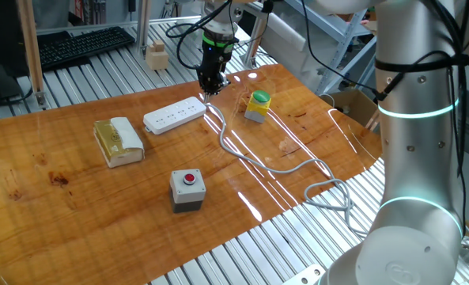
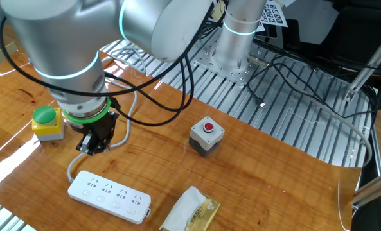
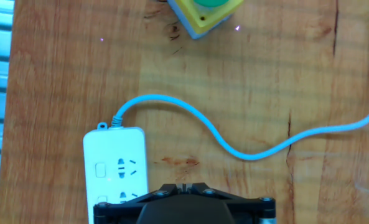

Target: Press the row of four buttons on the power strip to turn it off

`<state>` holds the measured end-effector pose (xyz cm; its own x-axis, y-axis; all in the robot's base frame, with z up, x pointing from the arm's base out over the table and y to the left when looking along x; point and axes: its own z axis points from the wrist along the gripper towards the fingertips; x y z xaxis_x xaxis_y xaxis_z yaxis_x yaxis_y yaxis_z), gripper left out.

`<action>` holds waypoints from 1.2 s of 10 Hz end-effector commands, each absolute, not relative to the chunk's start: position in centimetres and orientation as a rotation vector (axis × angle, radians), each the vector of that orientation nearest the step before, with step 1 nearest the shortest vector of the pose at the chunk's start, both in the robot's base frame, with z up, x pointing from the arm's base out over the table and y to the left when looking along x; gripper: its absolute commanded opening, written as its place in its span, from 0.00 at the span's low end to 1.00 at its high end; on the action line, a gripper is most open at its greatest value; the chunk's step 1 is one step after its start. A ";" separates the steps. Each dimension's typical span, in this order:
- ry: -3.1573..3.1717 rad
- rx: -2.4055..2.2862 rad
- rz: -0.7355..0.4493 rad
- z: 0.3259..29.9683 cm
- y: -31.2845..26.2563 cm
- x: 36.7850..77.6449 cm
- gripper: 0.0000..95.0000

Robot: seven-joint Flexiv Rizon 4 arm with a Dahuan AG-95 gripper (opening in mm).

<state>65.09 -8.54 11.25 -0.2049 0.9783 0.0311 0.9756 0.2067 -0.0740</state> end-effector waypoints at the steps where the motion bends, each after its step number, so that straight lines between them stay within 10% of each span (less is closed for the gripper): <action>1: -2.452 -1.814 0.016 11.3 -8.5 65.0 0.00; 5: -2.318 -1.986 0.011 11.1 -8.5 65.1 0.00; 6: -2.294 -2.017 0.013 10.9 -8.3 65.3 0.20; 12: -2.218 -2.104 0.022 9.0 -7.8 66.8 0.20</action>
